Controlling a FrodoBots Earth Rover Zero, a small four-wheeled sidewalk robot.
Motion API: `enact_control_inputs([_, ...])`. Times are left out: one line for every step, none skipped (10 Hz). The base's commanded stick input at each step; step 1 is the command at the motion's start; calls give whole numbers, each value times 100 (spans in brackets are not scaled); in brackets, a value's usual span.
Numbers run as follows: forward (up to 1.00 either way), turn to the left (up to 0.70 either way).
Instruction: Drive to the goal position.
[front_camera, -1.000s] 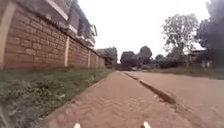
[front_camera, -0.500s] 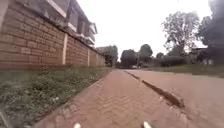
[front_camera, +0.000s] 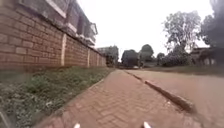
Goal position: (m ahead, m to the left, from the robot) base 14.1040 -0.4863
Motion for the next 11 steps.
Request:
enact_control_inputs([50,0])
enact_control_inputs([50,0])
enact_control_inputs([50,0])
enact_control_inputs([50,0])
enact_control_inputs([50,0])
enact_control_inputs([50,0])
enact_control_inputs([50,-1])
enact_control_inputs([50,-23])
enact_control_inputs([50,-44])
enact_control_inputs([50,-27])
enact_control_inputs([50,-35])
